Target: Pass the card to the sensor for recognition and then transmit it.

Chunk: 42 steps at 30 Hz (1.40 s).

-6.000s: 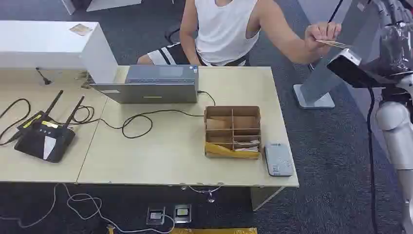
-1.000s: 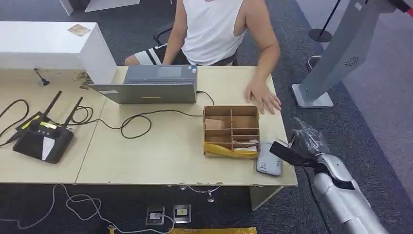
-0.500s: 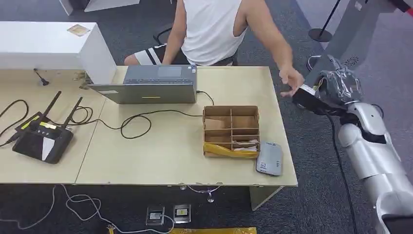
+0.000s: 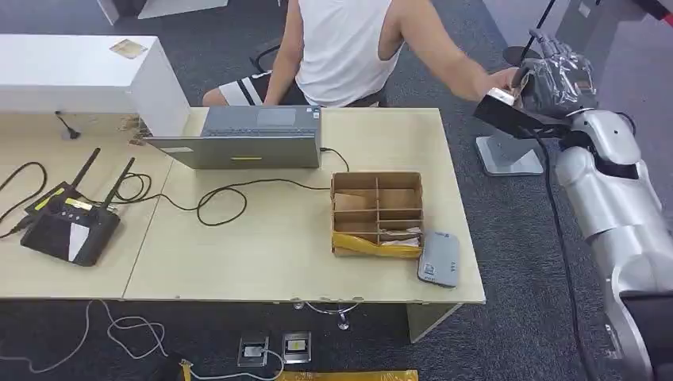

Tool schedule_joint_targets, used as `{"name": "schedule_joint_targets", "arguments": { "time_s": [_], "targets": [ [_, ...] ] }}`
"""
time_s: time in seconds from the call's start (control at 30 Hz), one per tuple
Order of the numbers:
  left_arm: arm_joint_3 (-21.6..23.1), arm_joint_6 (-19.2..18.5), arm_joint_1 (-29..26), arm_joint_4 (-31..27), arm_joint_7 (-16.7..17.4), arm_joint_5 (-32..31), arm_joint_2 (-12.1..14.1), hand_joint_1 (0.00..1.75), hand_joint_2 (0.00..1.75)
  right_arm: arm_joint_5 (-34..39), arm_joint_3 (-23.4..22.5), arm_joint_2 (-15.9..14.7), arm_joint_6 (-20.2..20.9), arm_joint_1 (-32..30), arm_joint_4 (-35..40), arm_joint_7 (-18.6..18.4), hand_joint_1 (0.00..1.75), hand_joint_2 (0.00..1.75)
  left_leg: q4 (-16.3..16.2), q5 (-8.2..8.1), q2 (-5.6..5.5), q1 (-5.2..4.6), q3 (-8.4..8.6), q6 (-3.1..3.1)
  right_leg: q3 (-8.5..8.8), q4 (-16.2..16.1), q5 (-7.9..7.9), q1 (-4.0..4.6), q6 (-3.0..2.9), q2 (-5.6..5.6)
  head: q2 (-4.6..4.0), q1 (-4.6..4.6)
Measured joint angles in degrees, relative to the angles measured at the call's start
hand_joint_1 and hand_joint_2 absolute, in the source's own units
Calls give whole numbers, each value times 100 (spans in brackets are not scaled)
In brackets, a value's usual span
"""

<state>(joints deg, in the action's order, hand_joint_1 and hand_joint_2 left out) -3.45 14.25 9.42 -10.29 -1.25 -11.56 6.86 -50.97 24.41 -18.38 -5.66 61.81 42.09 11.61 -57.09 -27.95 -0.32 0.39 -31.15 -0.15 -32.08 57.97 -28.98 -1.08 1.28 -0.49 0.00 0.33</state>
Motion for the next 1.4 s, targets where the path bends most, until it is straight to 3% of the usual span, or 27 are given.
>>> {"name": "schedule_joint_targets", "arguments": {
  "time_s": [0.03, 0.07, 0.3, 0.33, 0.47, 0.5, 0.63, 0.77, 0.97, 1.23, 1.4],
  "targets": [
    [2, 0, 0, 0, 2, 2, 0, 0, 175, -9, 0, 59, -20, 34, -130, 0, 10, 175, 0, 0, 0, 0, 0, 0, 0, 0, 0, 0, 0, 0, 0, 0],
    [4, 0, 0, 0, 2, 4, 0, 0, 175, -9, 2, 100, -41, 56, -250, -2, 0, 175, 0, 0, 0, 0, 0, 0, 0, 0, 0, 0, 0, 0, 0, -2],
    [31, 2, 0, 0, 52, 24, 0, 0, 175, -7, 46, 288, -183, 80, -766, -17, 0, 175, -1, 0, 0, 0, 1, 0, -1, 0, 0, 0, 0, 0, 0, 0],
    [33, 2, 0, 0, 59, 35, 0, 0, 175, 13, 50, 308, -203, 80, -813, -7, 0, 0, -1, 0, 0, 0, 1, 0, -1, 0, 0, 0, 0, 0, 0, 0],
    [33, 9, 0, 0, 63, 66, -2, 0, 175, 146, 55, 347, -301, 80, -902, 65, 0, 0, -1, 0, 0, 0, 1, 0, -2, 0, 0, 0, 0, 2, 0, 0],
    [33, 13, 0, 0, 63, 68, -4, 0, 175, 201, 55, 352, -334, 80, -915, 96, 0, 175, -1, 0, 0, 0, 1, 0, -2, 0, 0, 0, 0, 2, 0, 0],
    [33, 33, -3, 0, 63, 105, -17, 0, 175, 766, 35, 369, -325, 79, -944, 302, 0, 175, -1, 0, 1, 0, 1, 0, -3, 0, 0, 0, 0, 2, 0, 0],
    [33, 59, -42, 2, 37, 168, -26, 0, 175, 2577, -122, 372, 701, -108, -538, 472, 0, 175, -1, 0, 1, 0, 3, 0, -1, 0, 0, 0, 0, 3, 0, 2],
    [33, 87, -141, 2, -53, 227, -11, 0, 175, 4127, -267, 260, 1644, -831, 1003, -11, 0, 175, -1, 0, 0, 1, 6, 0, -1, -1, -1, 2, 0, 2, 0, 0],
    [33, 79, -172, 2, -81, 225, 20, 0, 175, 4076, -251, 87, 1913, -1915, 2805, -424, 0, 175, -1, -1, 2, 2, 7, -1, -1, -1, -1, 3, -1, 6, 0, 0],
    [33, 68, -166, 2, -81, 203, 72, 0, 175, 2849, -188, -35, 1880, -2614, 3622, -719, 0, 175, 0, -1, 3, 2, 6, -1, -1, -1, -1, 3, -1, 8, 0, 0]
  ]
}}
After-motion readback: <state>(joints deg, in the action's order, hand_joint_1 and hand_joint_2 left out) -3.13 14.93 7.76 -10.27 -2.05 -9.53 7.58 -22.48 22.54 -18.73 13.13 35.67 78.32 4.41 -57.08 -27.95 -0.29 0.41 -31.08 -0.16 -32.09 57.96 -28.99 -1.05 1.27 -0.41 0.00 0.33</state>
